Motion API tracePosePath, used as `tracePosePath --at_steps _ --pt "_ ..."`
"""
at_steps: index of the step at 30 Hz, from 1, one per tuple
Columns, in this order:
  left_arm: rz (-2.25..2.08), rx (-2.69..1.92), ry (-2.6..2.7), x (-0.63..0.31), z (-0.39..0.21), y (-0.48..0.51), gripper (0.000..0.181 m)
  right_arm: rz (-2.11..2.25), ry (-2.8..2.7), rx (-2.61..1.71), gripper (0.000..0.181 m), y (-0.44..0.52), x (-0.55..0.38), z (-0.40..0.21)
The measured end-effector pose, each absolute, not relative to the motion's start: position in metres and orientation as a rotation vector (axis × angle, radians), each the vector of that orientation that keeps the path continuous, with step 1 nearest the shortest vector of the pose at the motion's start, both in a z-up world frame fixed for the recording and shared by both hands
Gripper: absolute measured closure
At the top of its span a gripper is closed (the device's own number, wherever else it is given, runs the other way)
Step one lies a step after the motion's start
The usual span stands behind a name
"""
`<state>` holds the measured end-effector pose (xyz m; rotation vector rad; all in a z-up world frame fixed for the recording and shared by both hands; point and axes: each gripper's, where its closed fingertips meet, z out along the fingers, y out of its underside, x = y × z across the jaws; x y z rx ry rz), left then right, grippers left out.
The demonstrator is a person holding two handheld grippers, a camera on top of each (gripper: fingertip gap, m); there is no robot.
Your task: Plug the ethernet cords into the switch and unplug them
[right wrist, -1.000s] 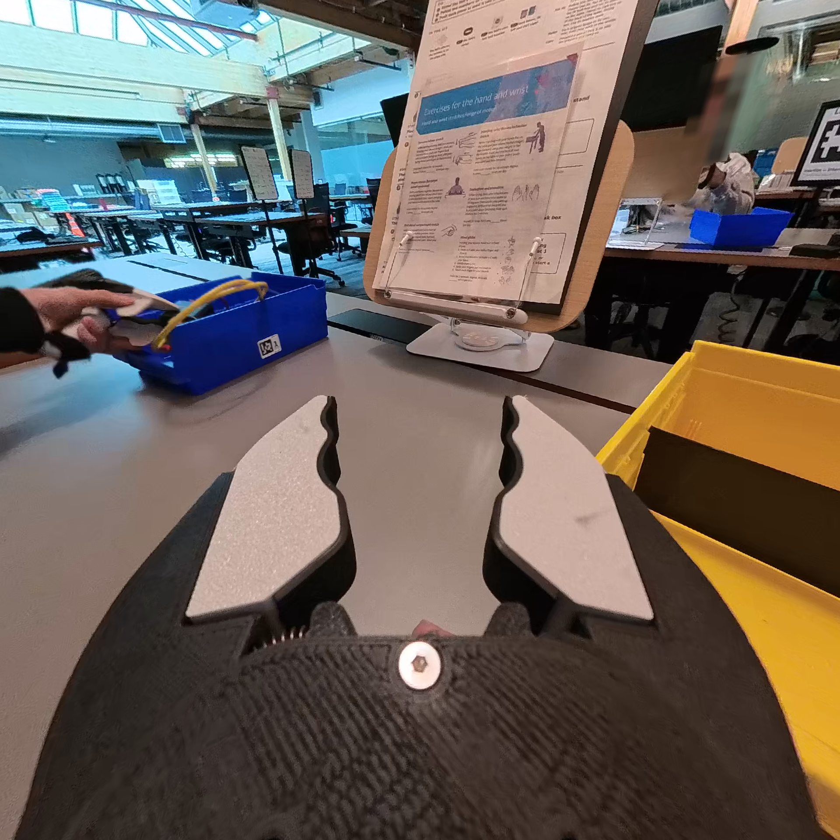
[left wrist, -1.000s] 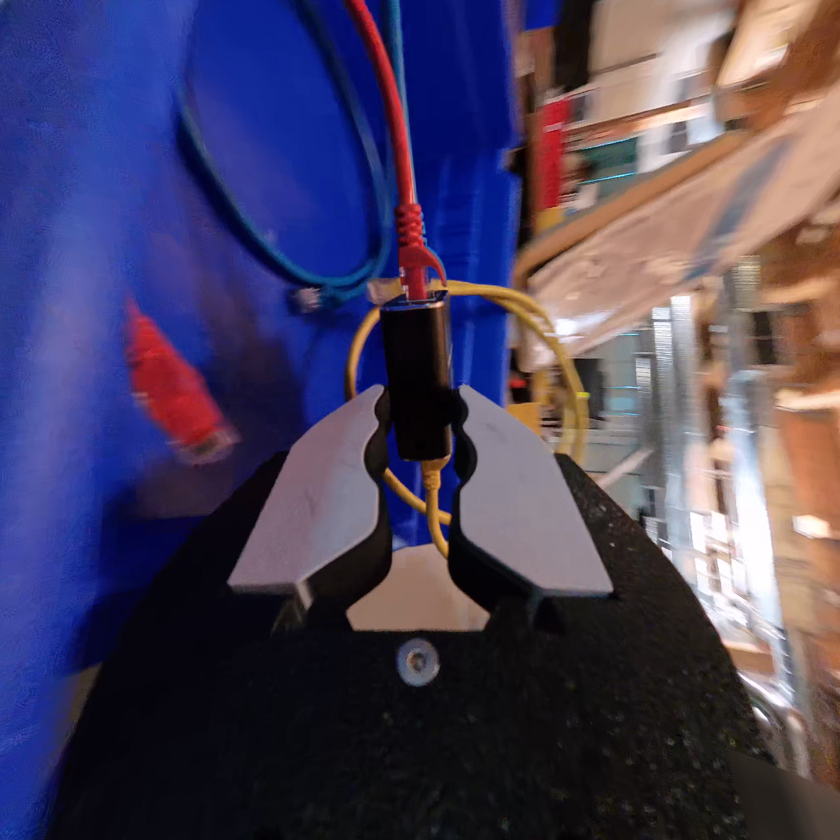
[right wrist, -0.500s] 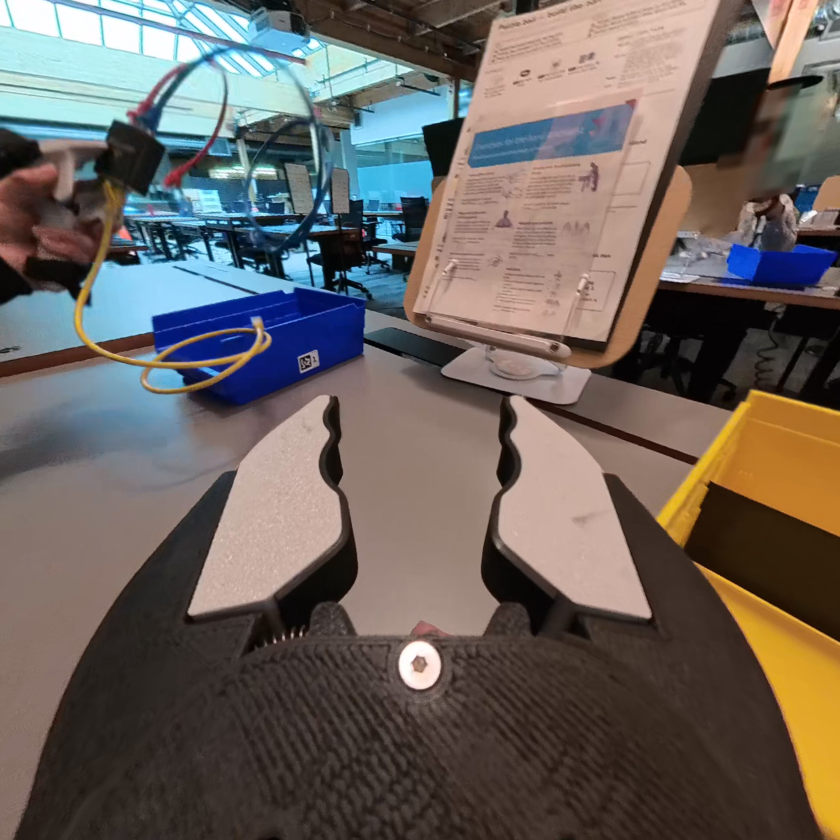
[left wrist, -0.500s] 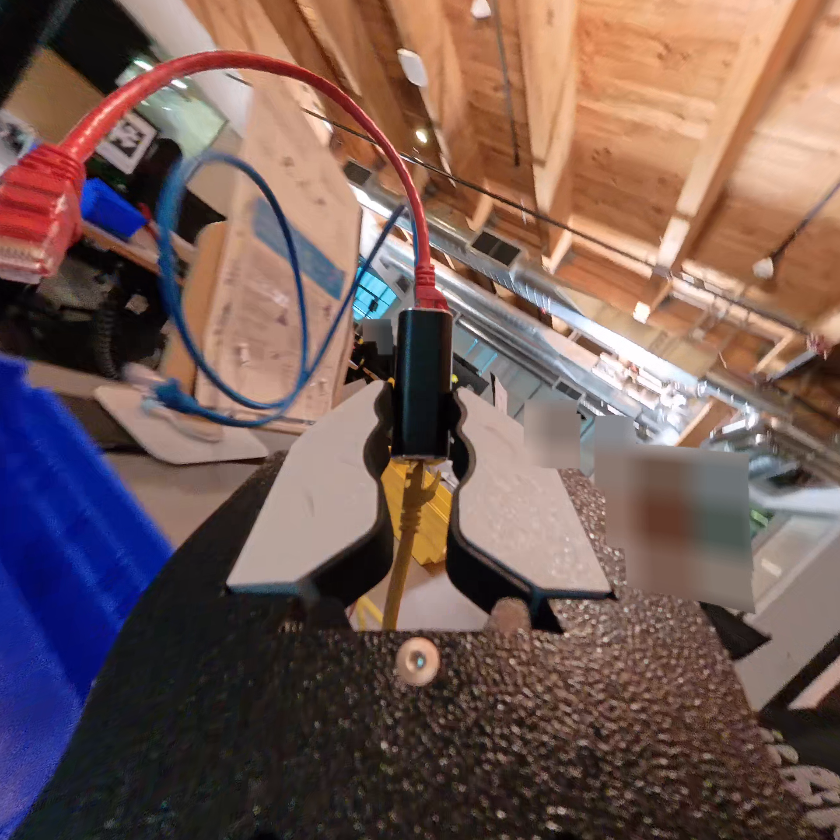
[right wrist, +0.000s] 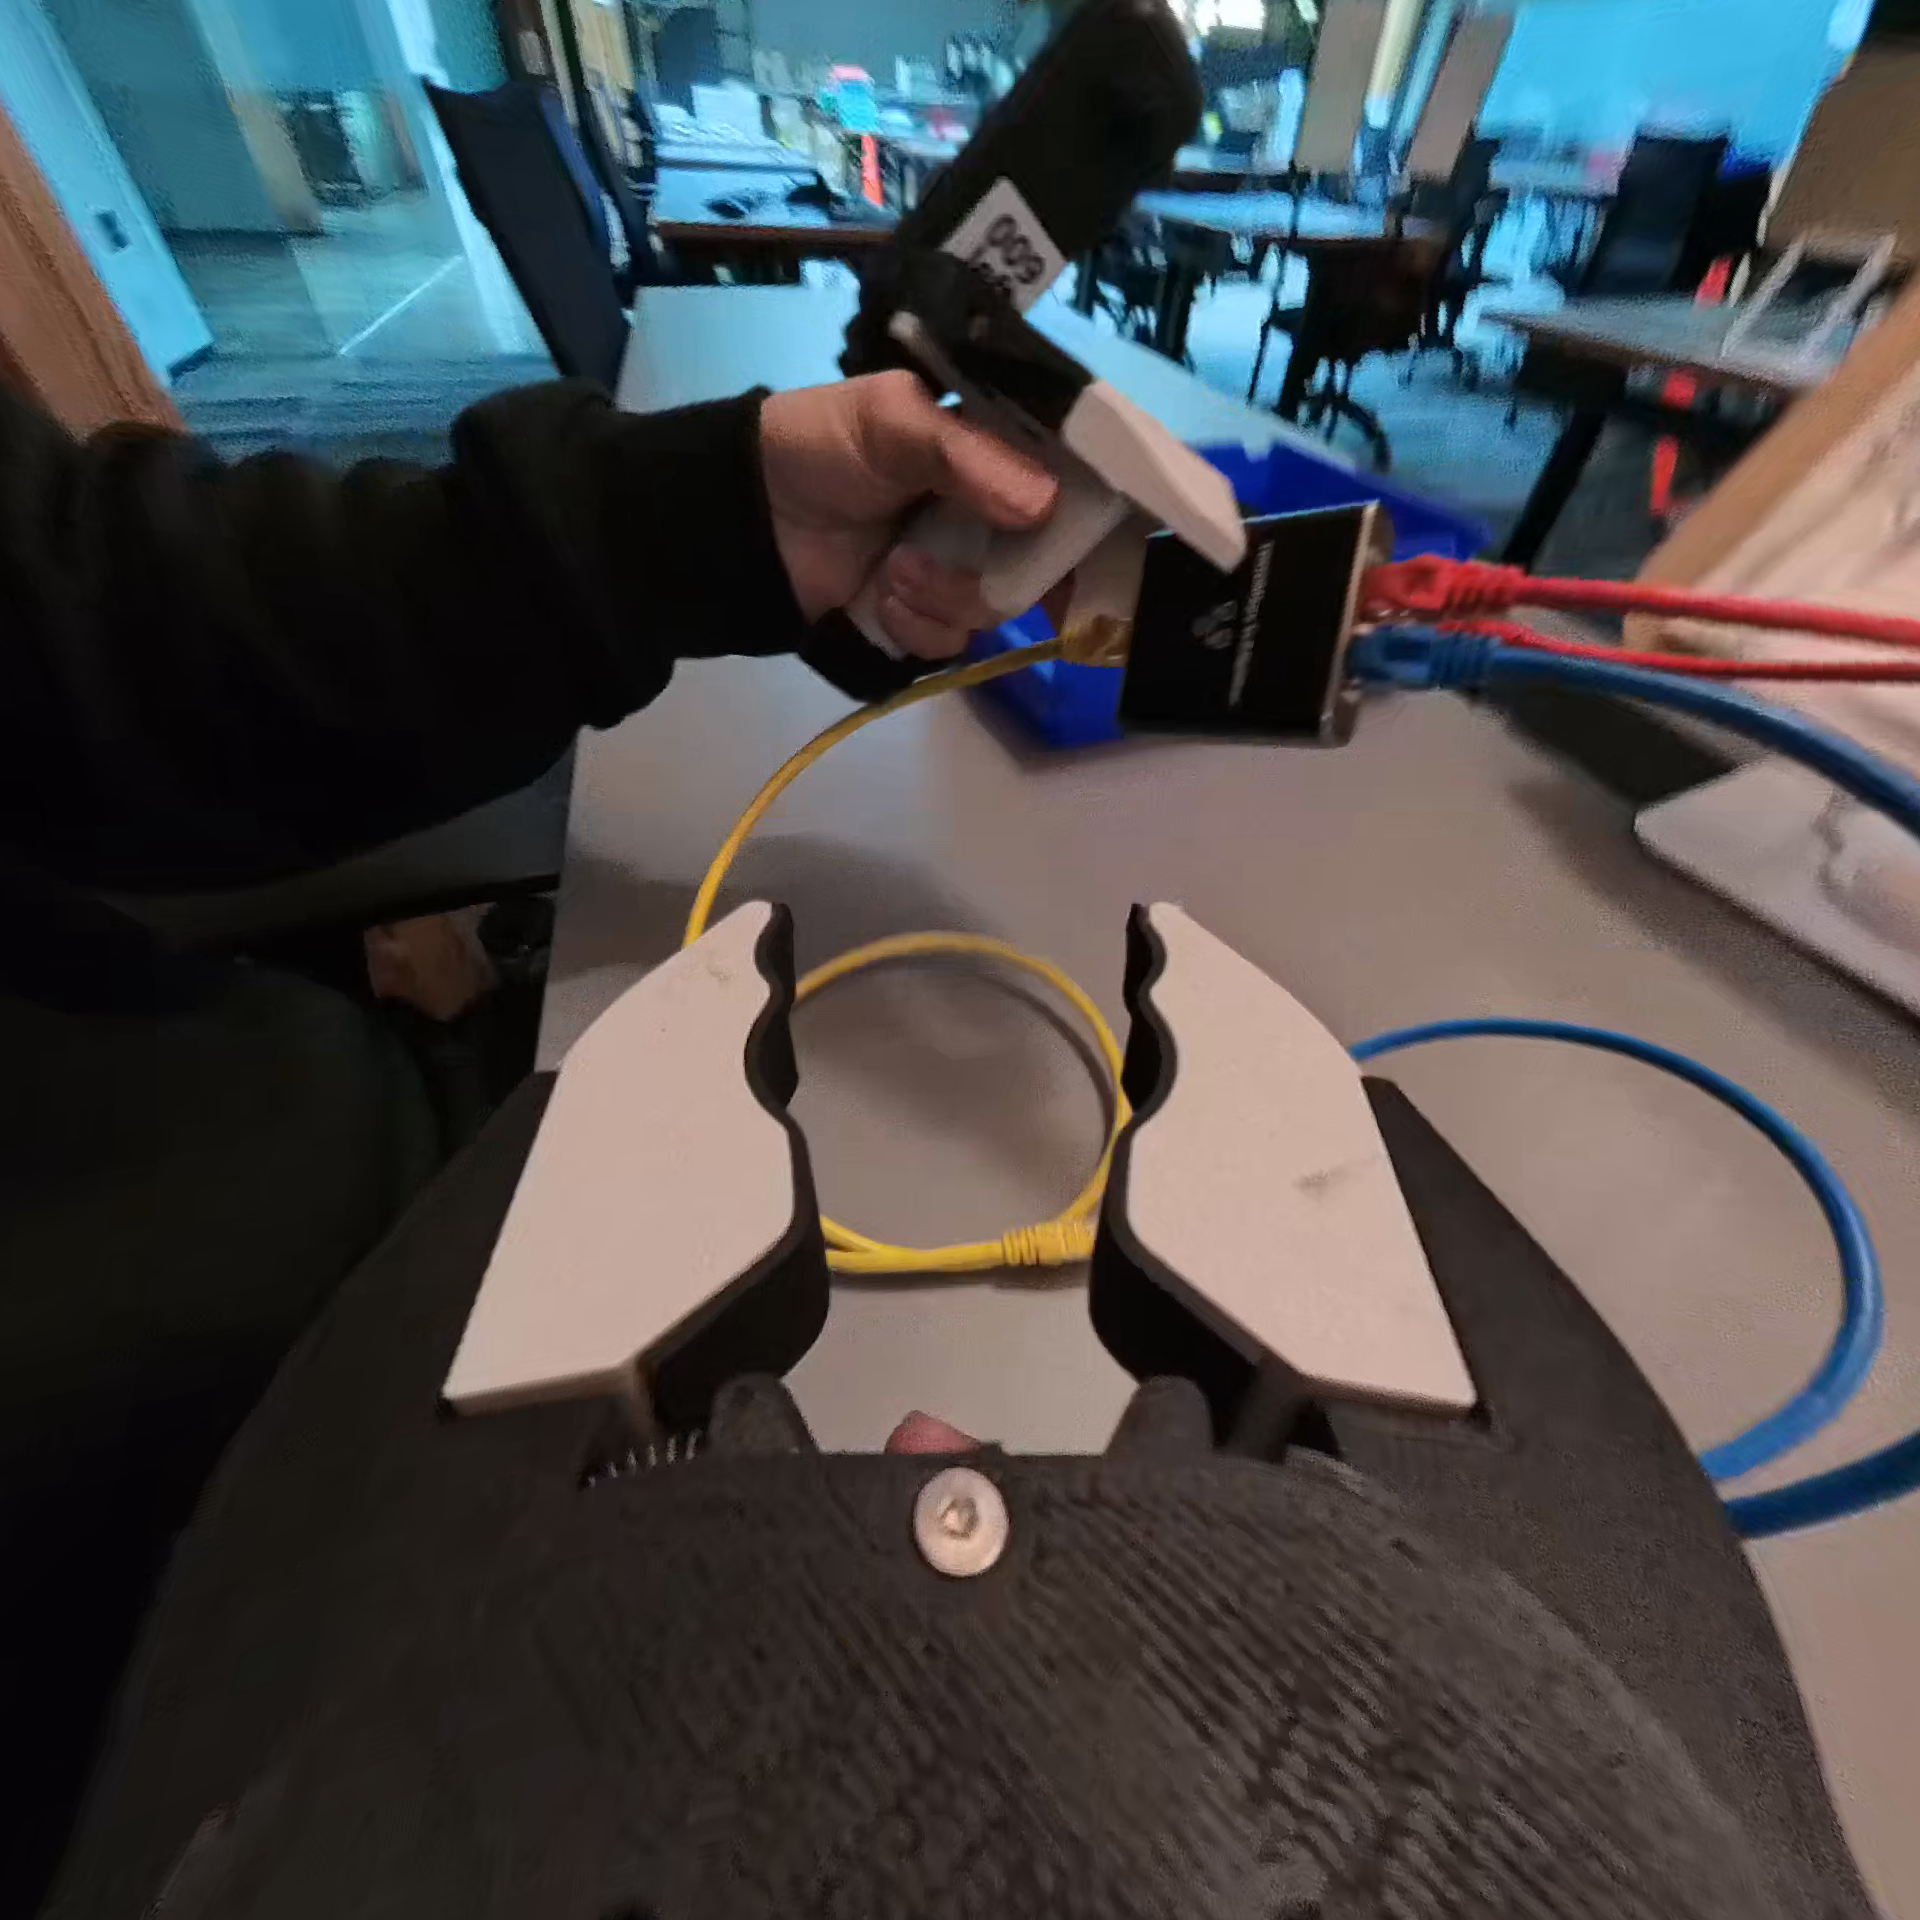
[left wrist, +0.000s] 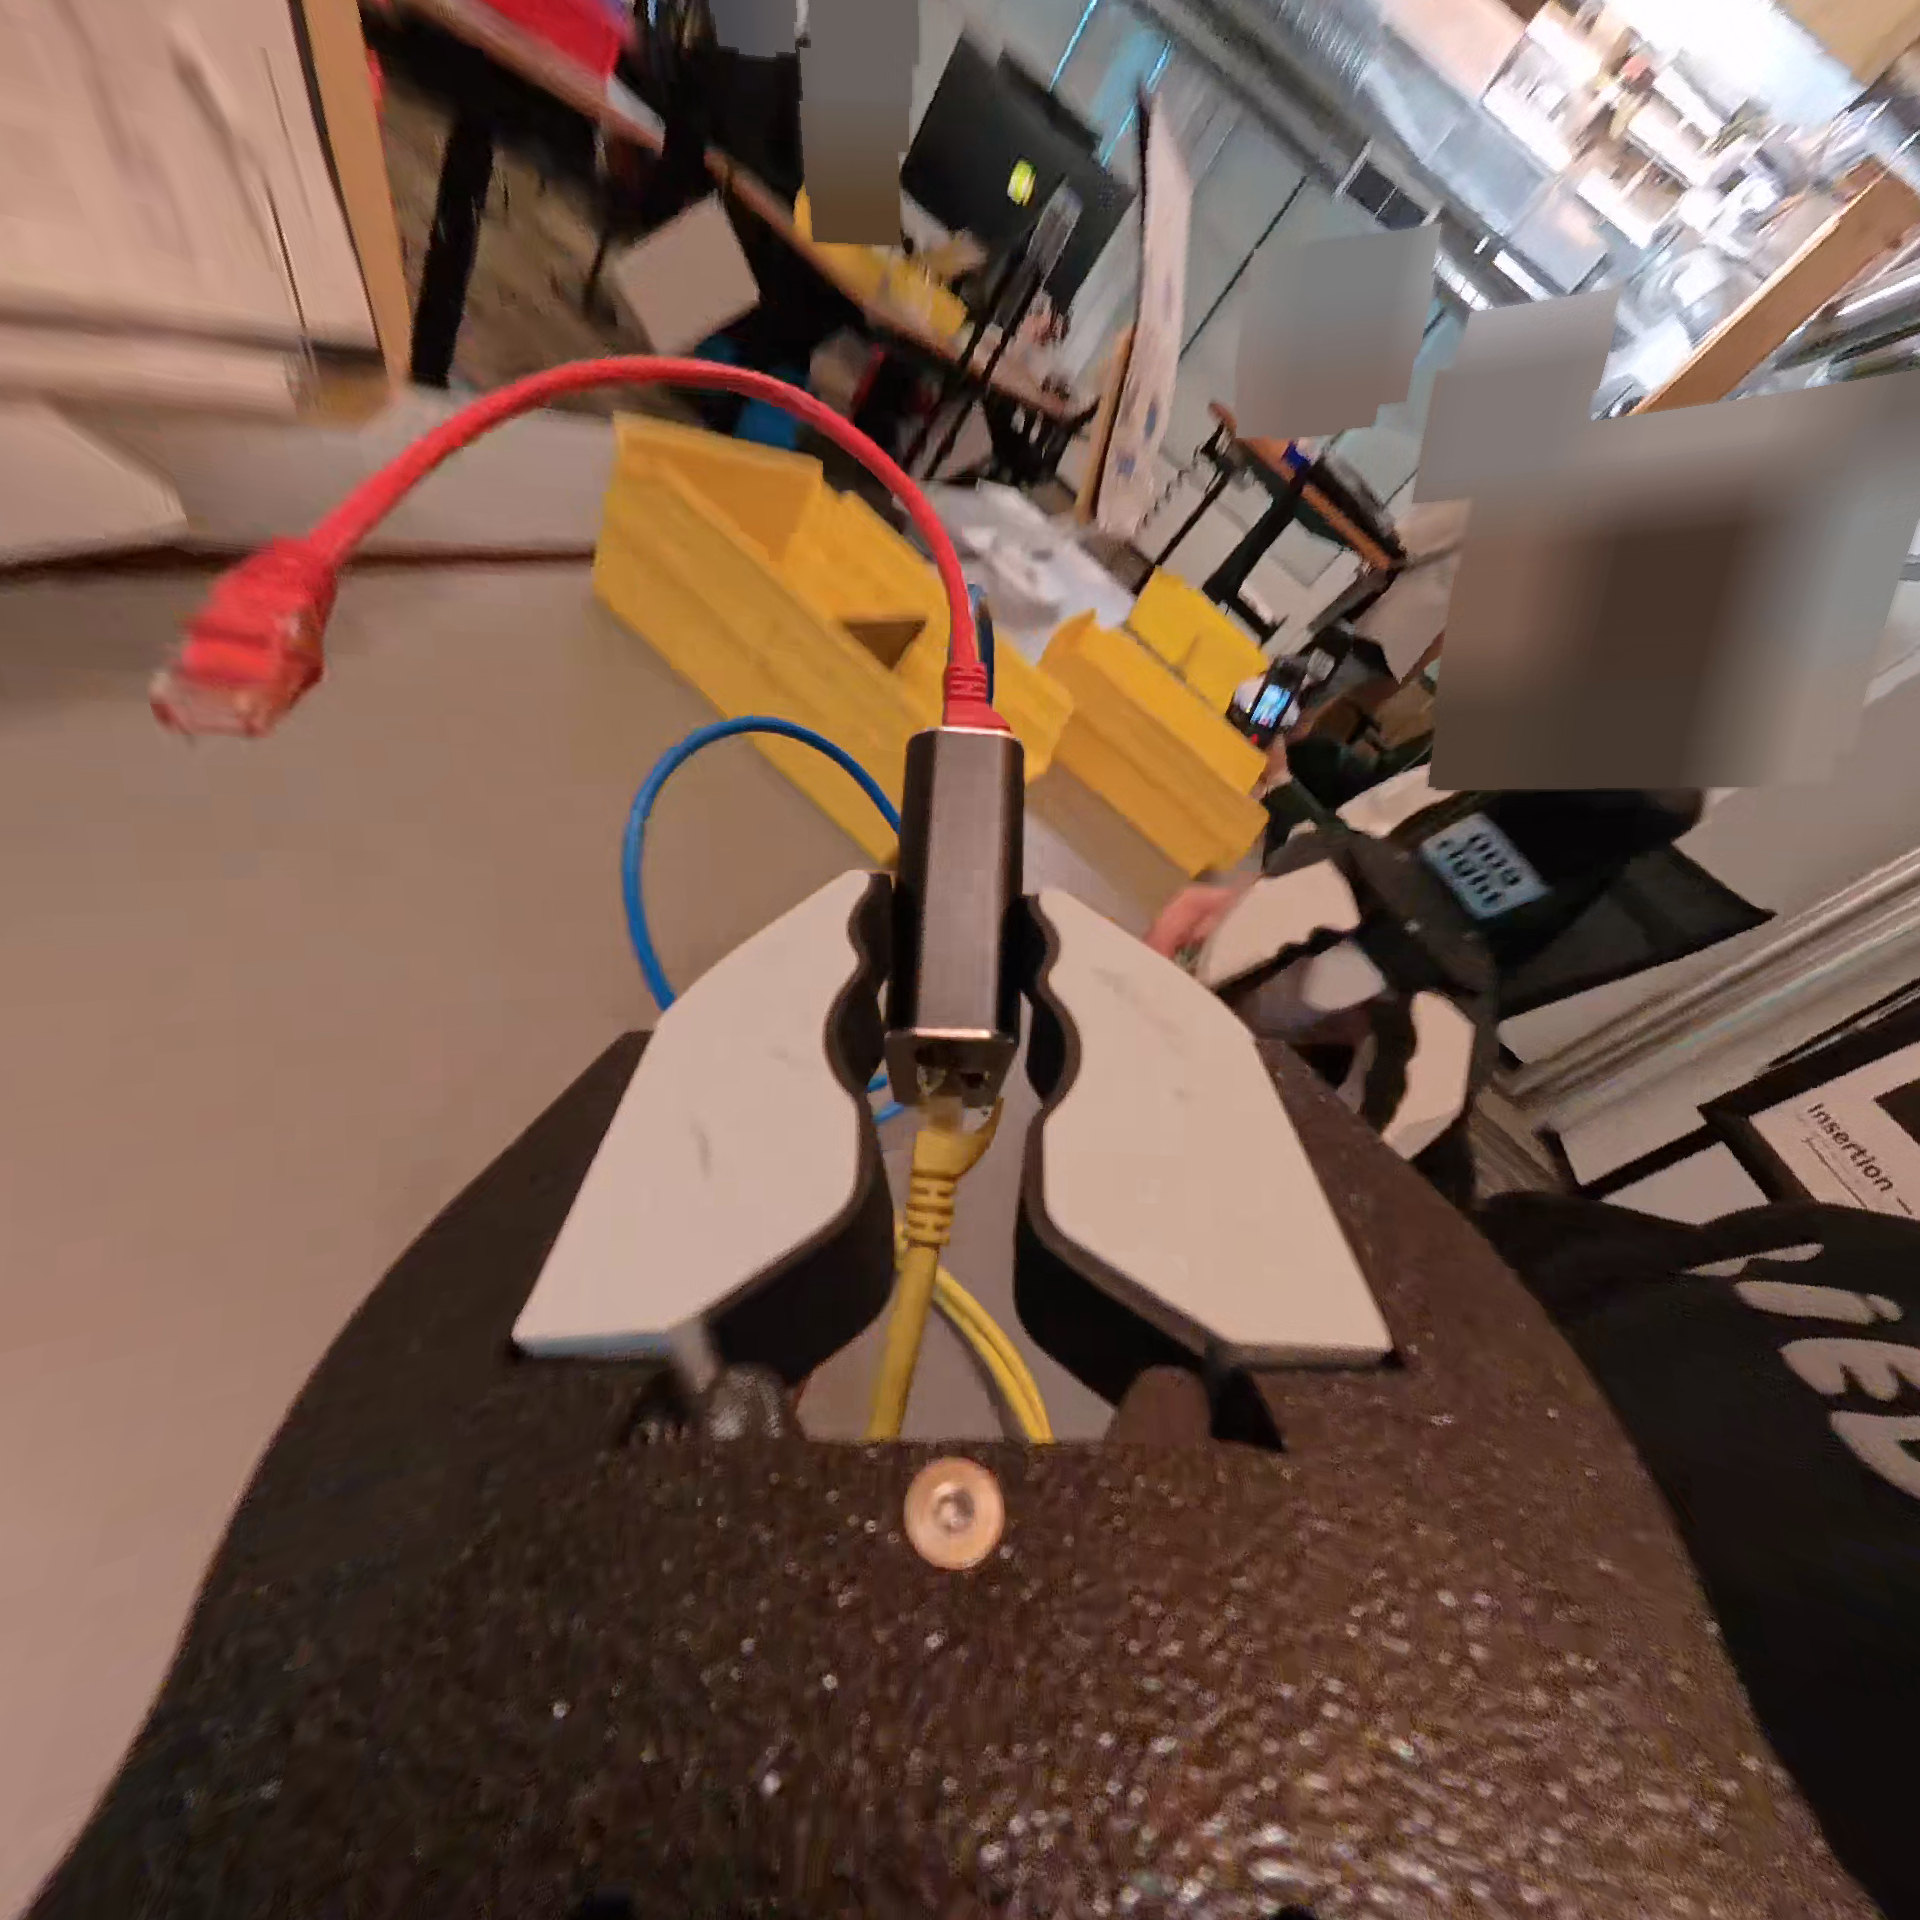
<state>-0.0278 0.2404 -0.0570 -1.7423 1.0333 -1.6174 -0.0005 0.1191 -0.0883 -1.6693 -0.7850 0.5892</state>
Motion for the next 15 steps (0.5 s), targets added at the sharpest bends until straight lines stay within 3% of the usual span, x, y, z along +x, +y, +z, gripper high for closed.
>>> tracePosePath --at_steps 4,11,12,14,15 --pt "-1.507 -1.806 1.170 -0.006 -0.111 0.239 0.159 0.704 -0.482 -1.847 0.120 0.162 0.021 -0.133" --pt "-1.754 -1.698 1.325 0.009 -0.110 0.201 0.159 1.158 -0.224 -1.593 0.120 0.191 0.010 -0.132" --pt "-1.760 -1.678 1.369 0.010 -0.111 0.195 0.159 1.180 -0.231 -1.545 0.124 0.190 0.007 -0.127" --pt "-1.753 -1.661 1.439 0.012 -0.113 0.186 0.159 1.168 -0.252 -1.483 0.153 0.188 0.005 -0.120" --pt "-1.750 -1.641 1.449 0.013 -0.112 0.185 0.159 1.159 -0.259 -1.462 0.154 0.188 0.005 -0.117"
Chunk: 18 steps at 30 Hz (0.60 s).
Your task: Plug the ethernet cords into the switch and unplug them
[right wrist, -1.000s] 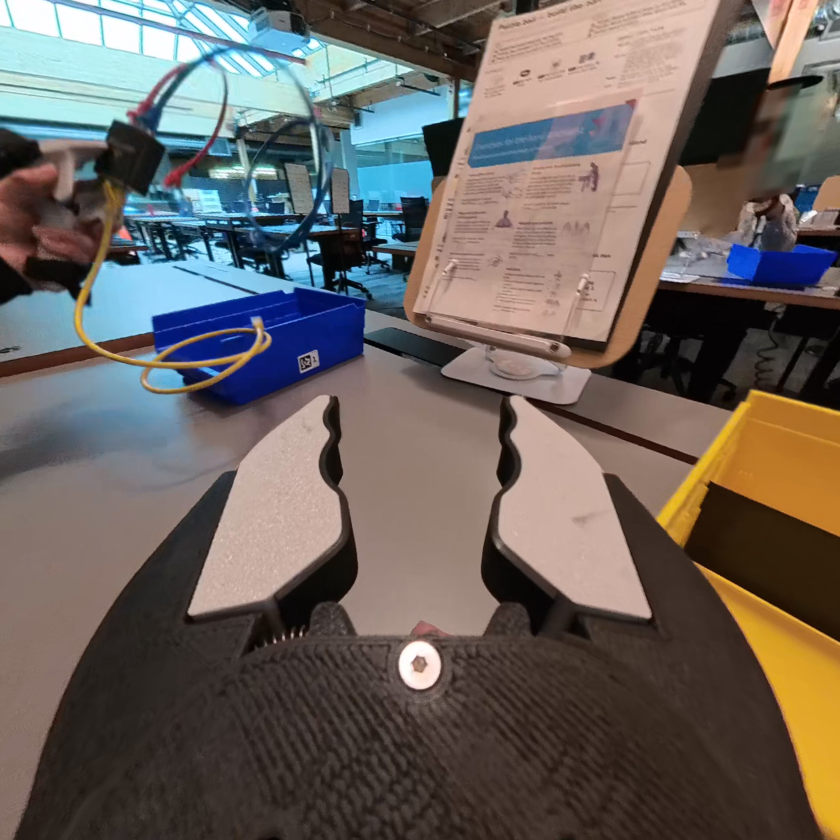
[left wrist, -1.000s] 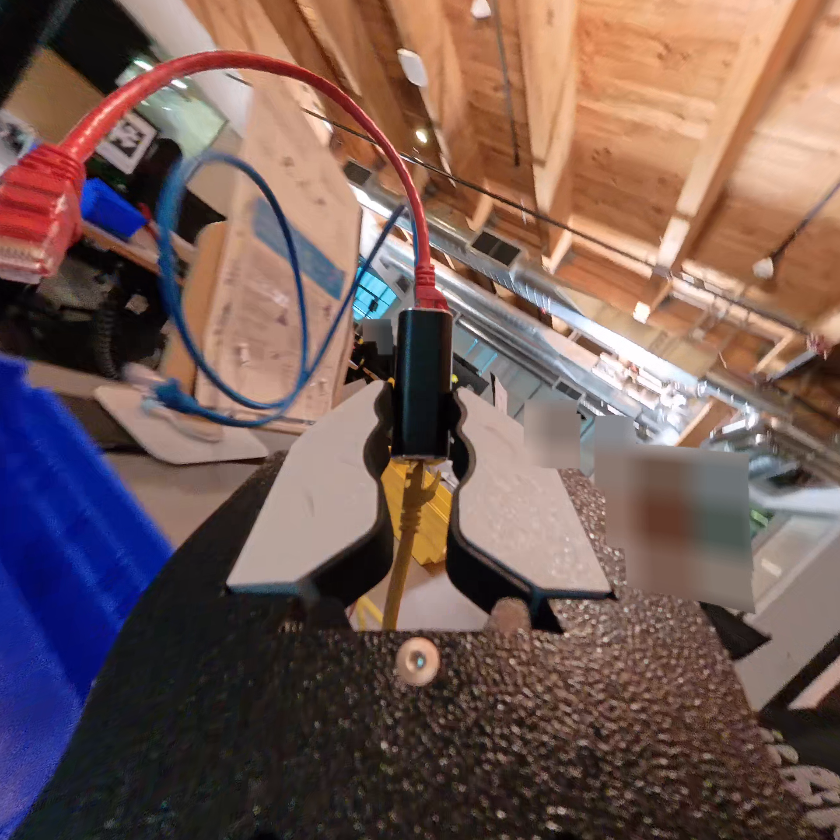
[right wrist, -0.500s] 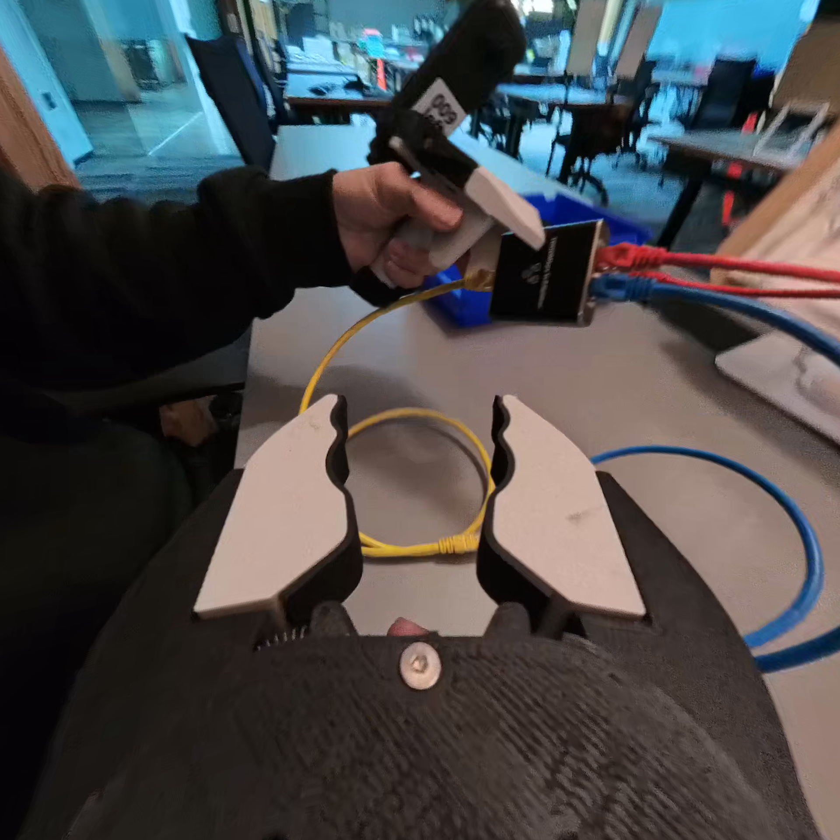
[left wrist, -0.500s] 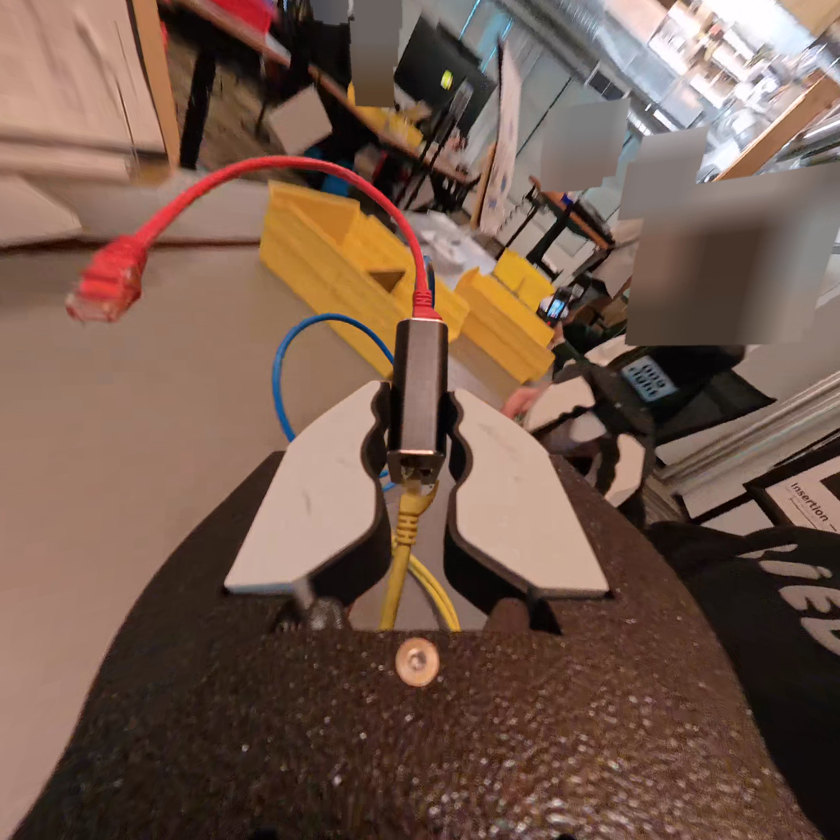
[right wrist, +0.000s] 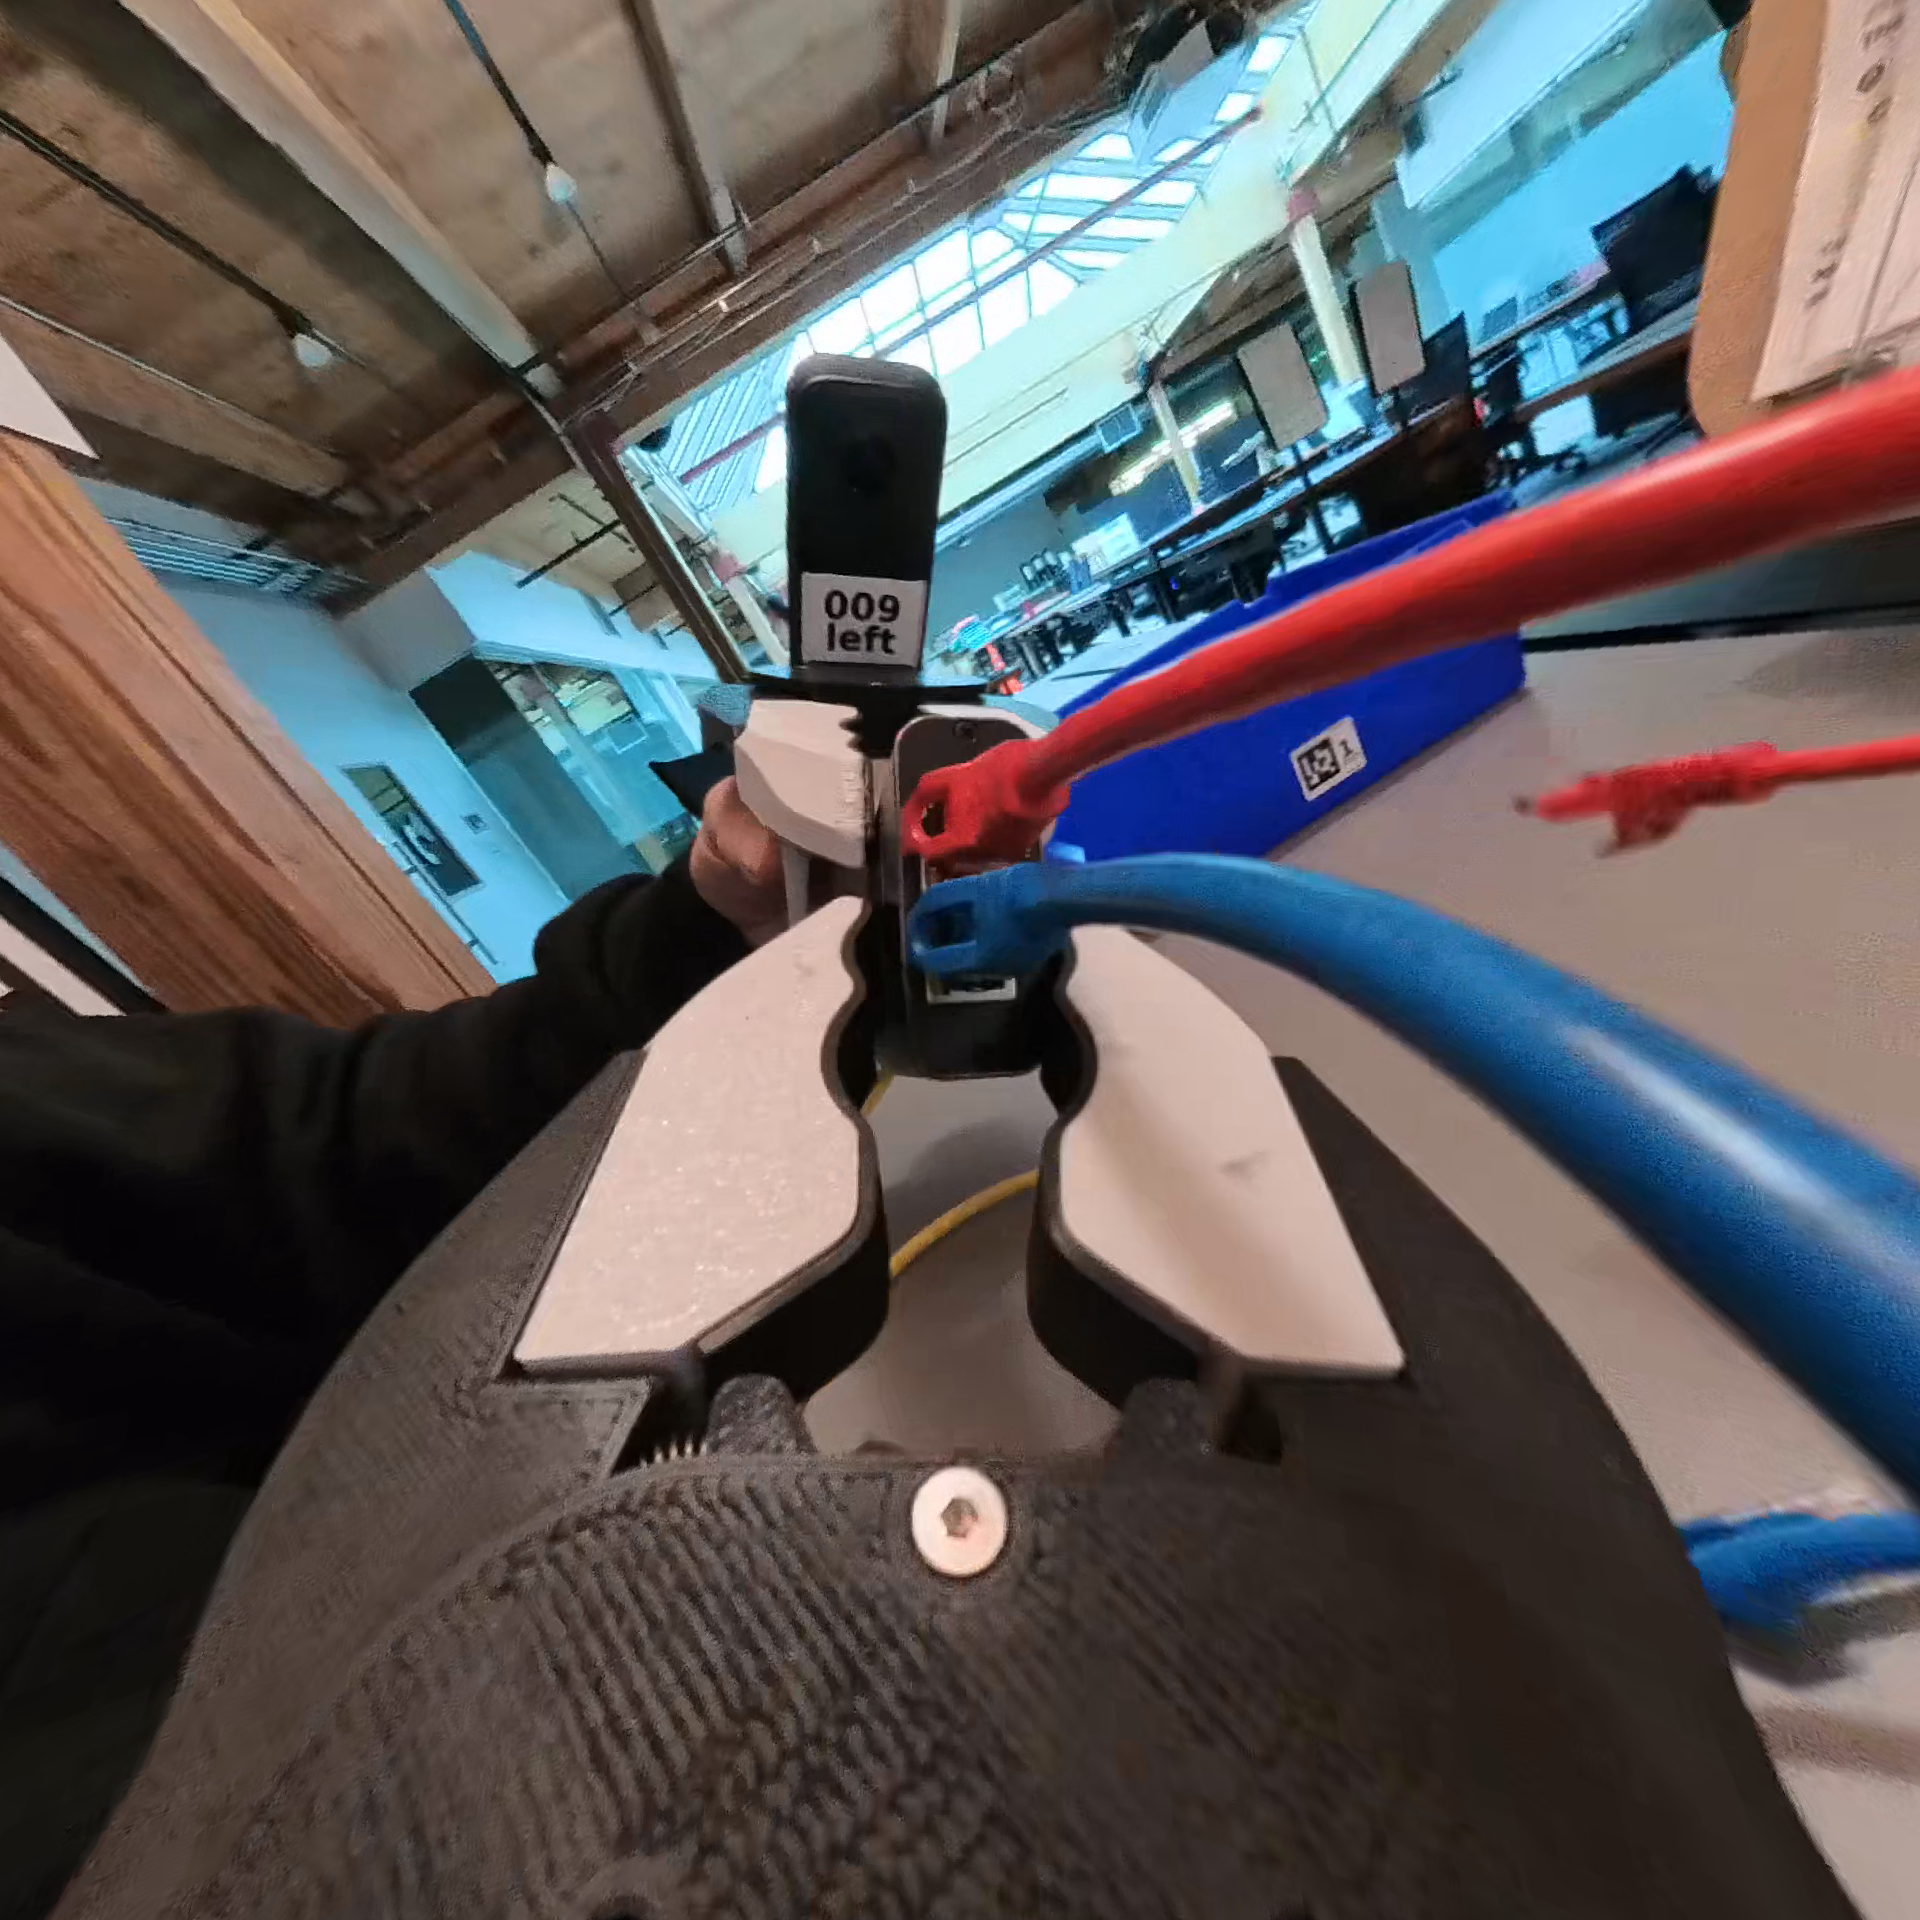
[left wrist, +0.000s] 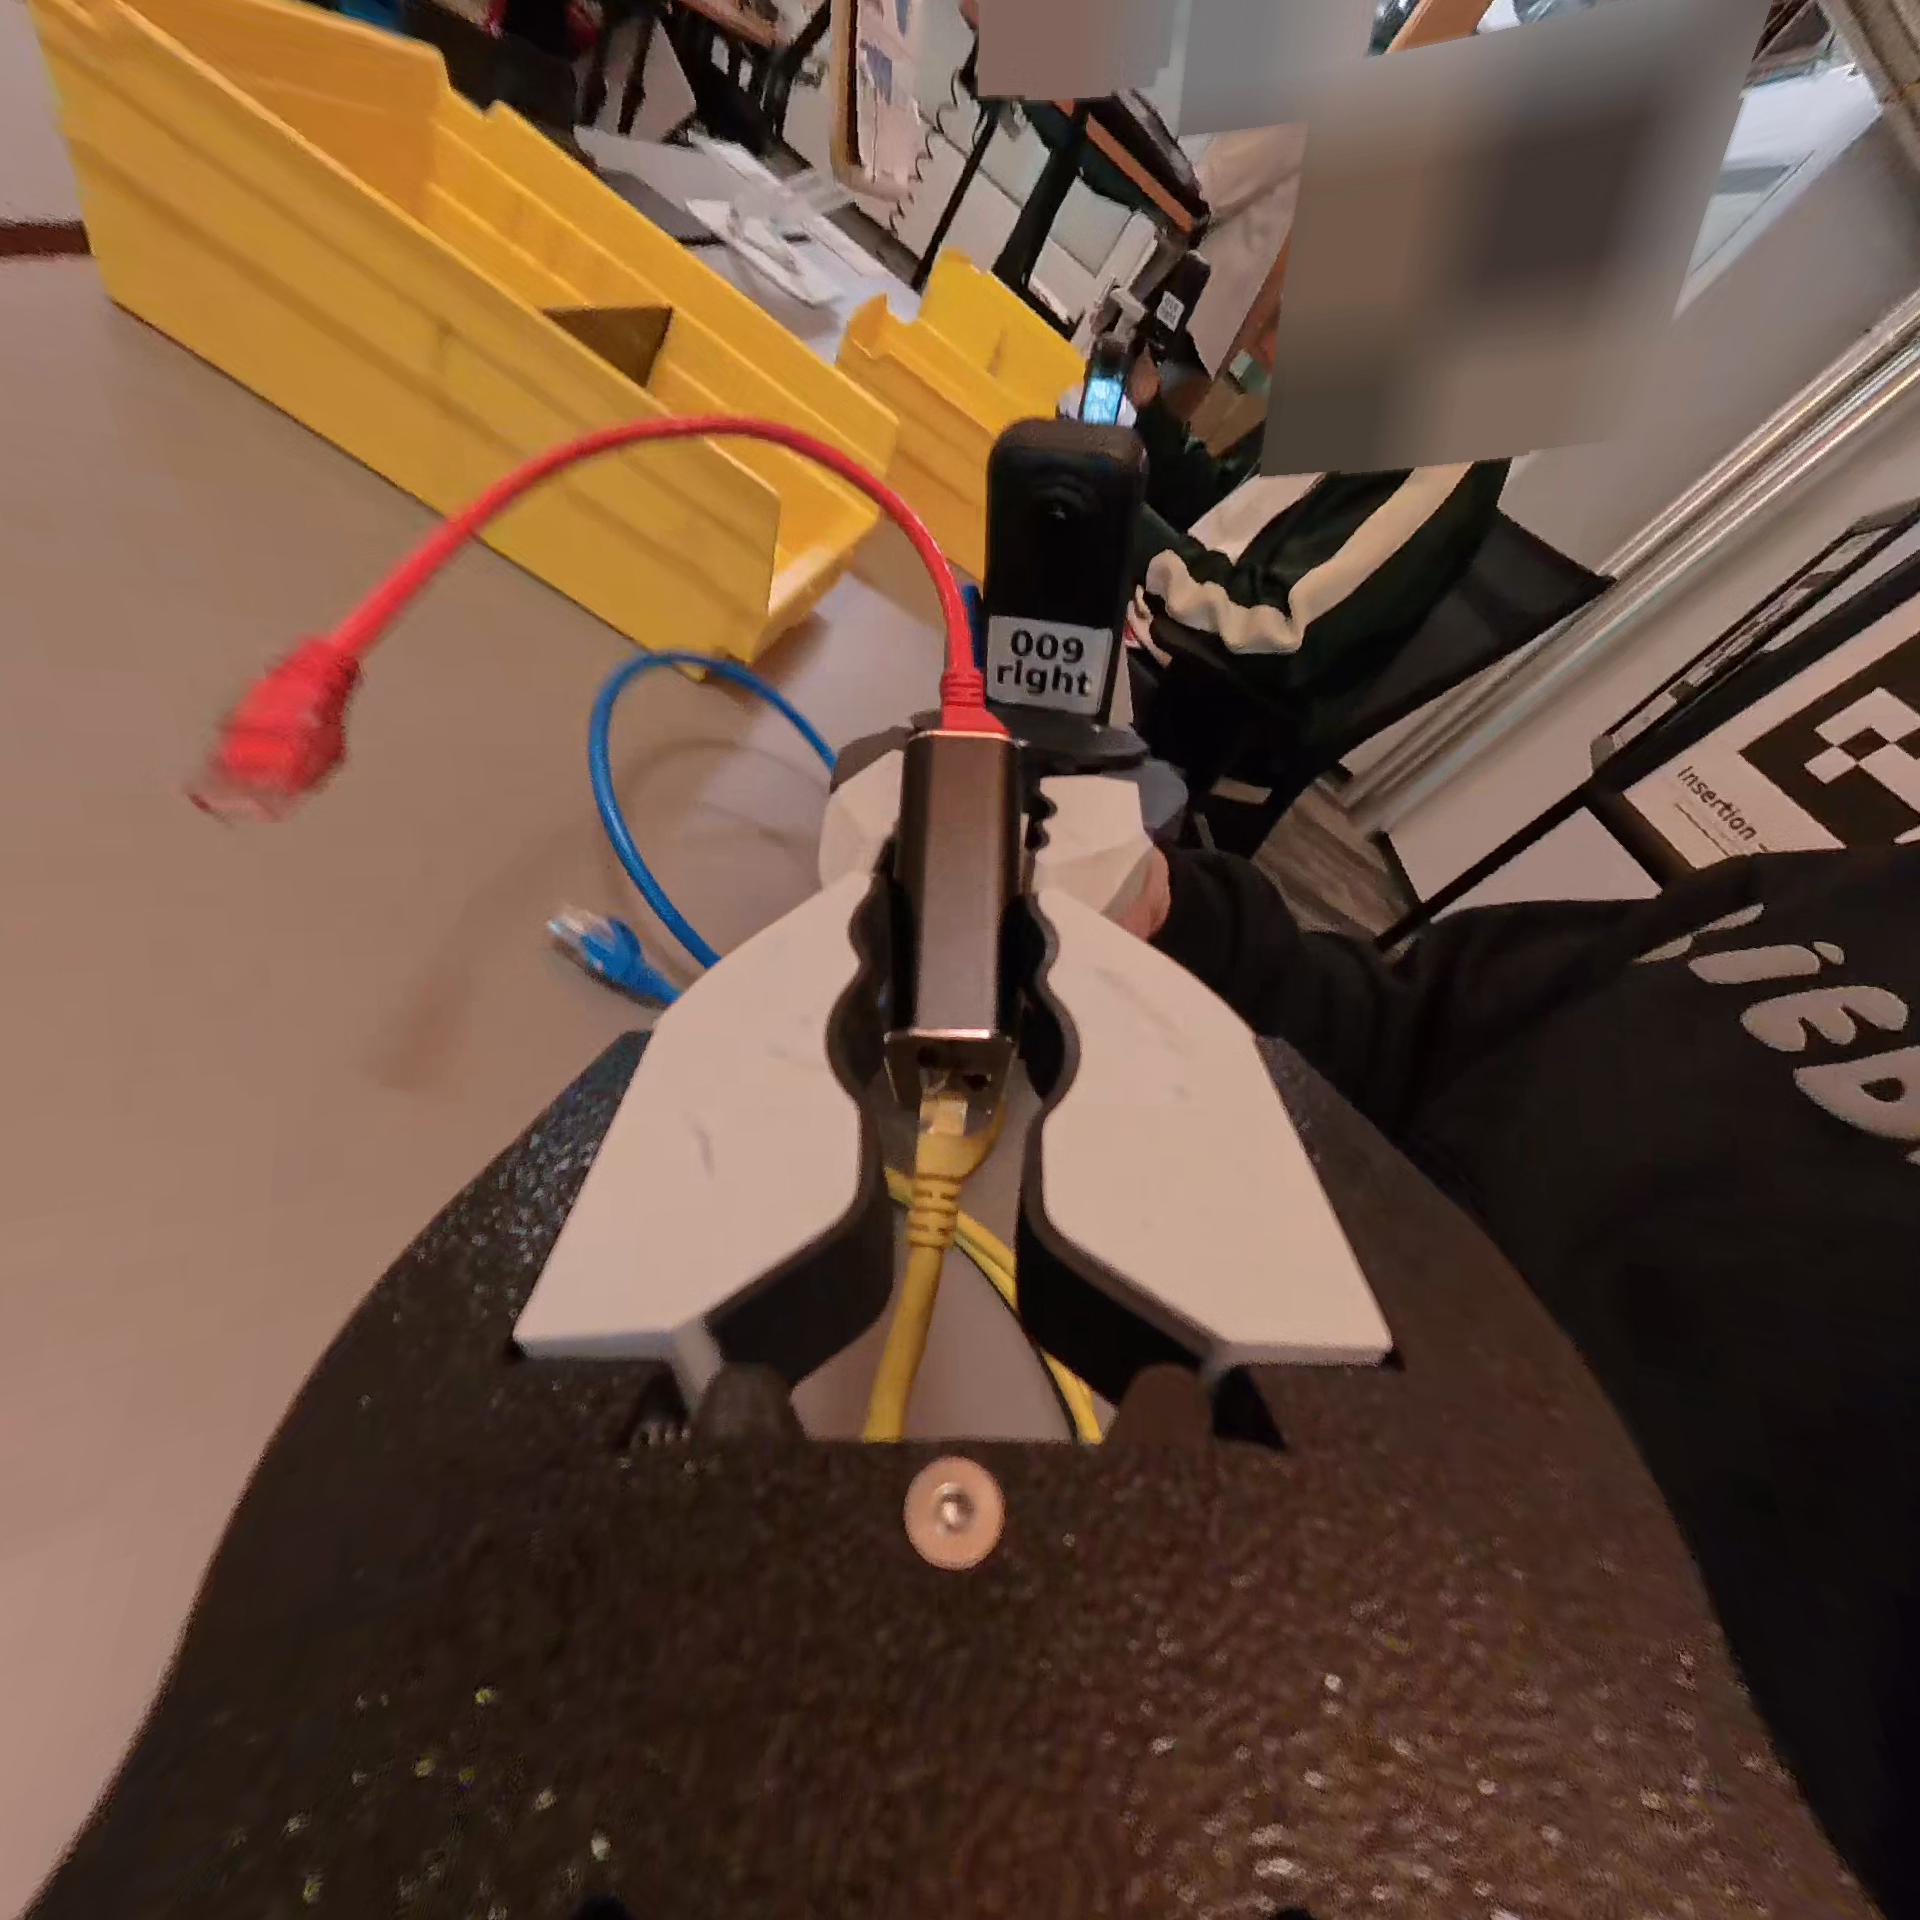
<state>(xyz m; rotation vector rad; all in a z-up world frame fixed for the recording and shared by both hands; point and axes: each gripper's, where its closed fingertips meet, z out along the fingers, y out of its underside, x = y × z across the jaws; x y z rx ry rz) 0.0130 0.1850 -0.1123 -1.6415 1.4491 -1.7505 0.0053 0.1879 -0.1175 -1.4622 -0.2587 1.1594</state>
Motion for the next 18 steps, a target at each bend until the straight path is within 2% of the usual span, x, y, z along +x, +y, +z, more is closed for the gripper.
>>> tracePosePath --at_steps 3,5,6,9,10,14,18 --pt "-1.712 -1.551 1.414 0.015 -0.106 0.191 0.158 1.183 -0.193 -1.495 0.157 0.192 0.009 -0.115" --pt "-1.534 -1.506 1.382 0.017 -0.106 0.203 0.159 1.151 -0.108 -1.522 0.157 0.199 0.015 -0.120" --pt "-1.417 -1.455 1.363 0.015 -0.102 0.209 0.154 1.165 -0.039 -1.520 0.157 0.201 0.019 -0.121" --pt "-1.055 -1.304 1.315 0.004 -0.079 0.212 0.115 1.278 0.207 -1.496 0.157 0.208 0.034 -0.124" --pt "-0.966 -1.262 1.330 0.000 -0.074 0.203 0.110 1.326 0.268 -1.471 0.157 0.209 0.037 -0.124" --pt "-0.766 -1.075 1.481 -0.009 -0.070 0.149 0.105 1.493 0.327 -1.450 0.157 0.205 0.029 -0.120" --pt "-0.590 -1.079 1.476 -0.013 -0.086 0.165 0.101 1.569 0.272 -1.478 0.158 0.196 0.007 -0.113"
